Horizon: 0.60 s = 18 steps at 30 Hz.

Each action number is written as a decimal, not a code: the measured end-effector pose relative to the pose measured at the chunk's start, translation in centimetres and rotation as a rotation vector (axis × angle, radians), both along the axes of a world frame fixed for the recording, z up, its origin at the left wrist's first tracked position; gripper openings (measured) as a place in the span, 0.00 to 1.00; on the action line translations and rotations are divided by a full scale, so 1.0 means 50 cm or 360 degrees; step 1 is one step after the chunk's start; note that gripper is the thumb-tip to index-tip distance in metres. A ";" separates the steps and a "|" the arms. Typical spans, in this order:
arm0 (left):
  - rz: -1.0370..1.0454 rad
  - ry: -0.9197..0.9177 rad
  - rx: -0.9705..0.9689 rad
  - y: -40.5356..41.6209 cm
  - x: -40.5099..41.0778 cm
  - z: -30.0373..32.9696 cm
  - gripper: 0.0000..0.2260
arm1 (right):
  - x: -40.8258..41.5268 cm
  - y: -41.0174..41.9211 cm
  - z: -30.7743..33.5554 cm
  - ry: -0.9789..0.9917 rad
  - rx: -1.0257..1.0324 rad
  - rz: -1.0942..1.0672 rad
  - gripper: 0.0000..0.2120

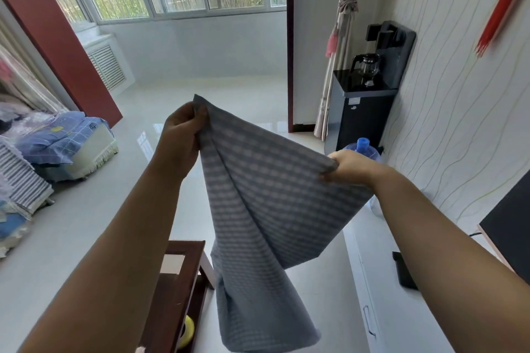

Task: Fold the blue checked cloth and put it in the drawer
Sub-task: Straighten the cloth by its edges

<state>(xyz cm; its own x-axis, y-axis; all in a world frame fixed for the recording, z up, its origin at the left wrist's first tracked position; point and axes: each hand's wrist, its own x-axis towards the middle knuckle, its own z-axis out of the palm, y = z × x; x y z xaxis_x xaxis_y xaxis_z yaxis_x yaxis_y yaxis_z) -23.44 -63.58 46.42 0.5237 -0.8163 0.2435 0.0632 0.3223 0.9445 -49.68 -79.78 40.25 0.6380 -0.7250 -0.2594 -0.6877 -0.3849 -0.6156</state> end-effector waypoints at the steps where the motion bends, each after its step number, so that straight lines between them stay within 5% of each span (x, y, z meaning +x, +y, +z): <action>1: 0.0055 0.0001 0.0004 0.000 0.002 -0.004 0.14 | -0.001 0.001 -0.006 -0.0032 0.0026 -0.0019 0.12; 4: 0.0375 -0.0137 0.0069 0.001 0.027 -0.030 0.09 | 0.019 0.011 -0.021 0.0053 -0.0022 0.0010 0.12; 11: 0.0643 -0.0308 0.0388 0.026 0.058 -0.118 0.09 | 0.067 -0.026 0.036 0.0201 -0.1299 -0.0349 0.11; 16: 0.0824 -0.0171 0.0474 0.033 0.090 -0.111 0.09 | 0.094 -0.012 0.097 0.0589 -0.0527 0.0247 0.08; 18: 0.0767 -0.0084 0.0401 0.036 0.098 -0.104 0.08 | 0.098 -0.007 0.091 0.0520 -0.0554 0.0238 0.13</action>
